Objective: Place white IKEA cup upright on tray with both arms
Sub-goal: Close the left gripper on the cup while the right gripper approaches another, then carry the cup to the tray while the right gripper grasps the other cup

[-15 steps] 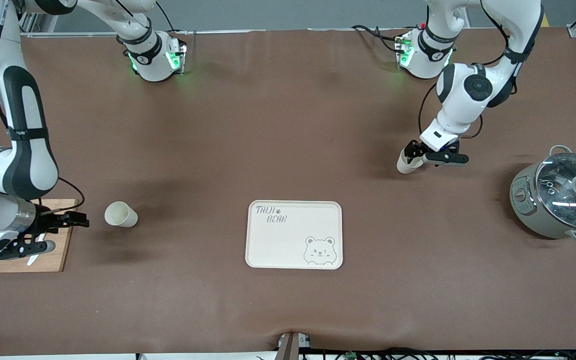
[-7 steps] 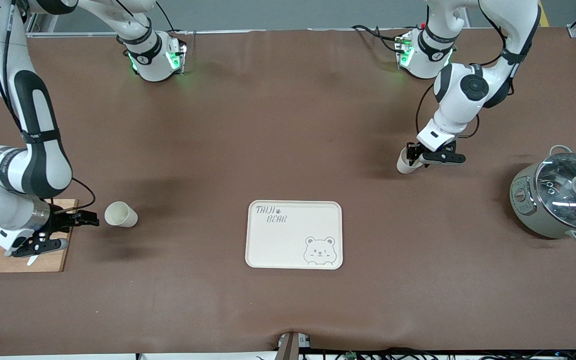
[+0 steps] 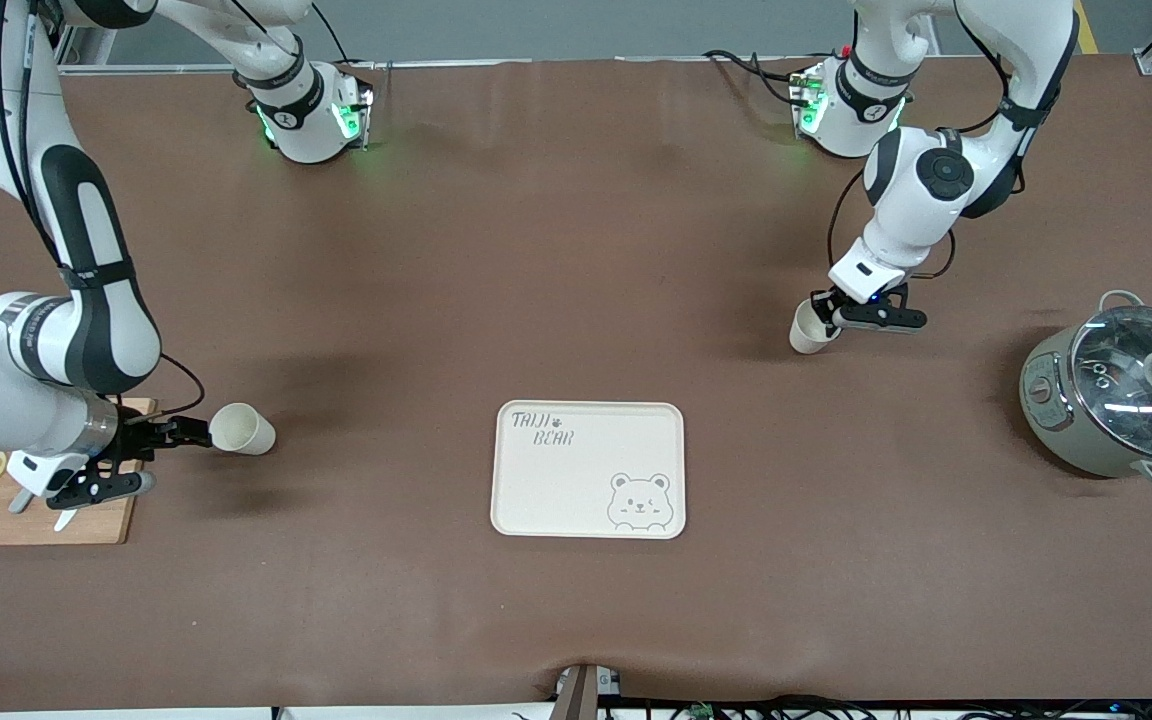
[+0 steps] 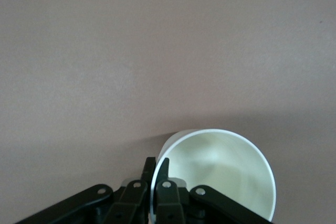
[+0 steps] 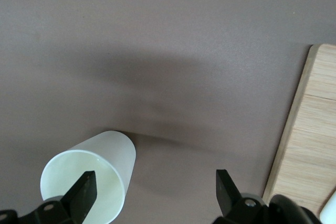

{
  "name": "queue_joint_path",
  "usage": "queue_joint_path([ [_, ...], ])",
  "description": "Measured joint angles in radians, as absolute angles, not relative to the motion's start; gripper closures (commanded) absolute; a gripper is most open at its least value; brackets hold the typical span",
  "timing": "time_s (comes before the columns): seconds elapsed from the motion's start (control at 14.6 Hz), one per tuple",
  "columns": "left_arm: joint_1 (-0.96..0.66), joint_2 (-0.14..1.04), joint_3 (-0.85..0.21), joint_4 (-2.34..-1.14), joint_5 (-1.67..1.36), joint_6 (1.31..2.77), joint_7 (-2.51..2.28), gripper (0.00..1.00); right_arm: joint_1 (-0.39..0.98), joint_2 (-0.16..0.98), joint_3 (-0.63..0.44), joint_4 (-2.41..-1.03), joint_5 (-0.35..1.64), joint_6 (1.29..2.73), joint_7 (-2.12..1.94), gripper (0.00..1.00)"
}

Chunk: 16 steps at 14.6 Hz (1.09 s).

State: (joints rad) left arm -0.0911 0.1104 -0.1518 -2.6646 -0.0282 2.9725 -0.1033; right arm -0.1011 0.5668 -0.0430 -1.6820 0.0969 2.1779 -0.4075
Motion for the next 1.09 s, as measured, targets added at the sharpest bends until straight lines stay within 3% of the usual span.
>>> queue_joint_path([
  [0.48,-0.102,0.117,-0.155,-2.572,-0.028,2.955,-0.149,1.00,-0.101,0.555,-0.041,-1.713,0.097,2.179,-0.409,0.00],
  [0.89,-0.143,0.122,-0.156,-2.324,-0.028,2.584,-0.209,1.00,-0.098,0.545,-0.036,-1.747,0.097,2.190,-0.411,0.00],
  [1.09,-0.191,0.130,-0.157,-2.236,-0.028,2.523,-0.273,1.00,-0.094,0.531,-0.036,-1.778,0.097,2.218,-0.411,0.00],
])
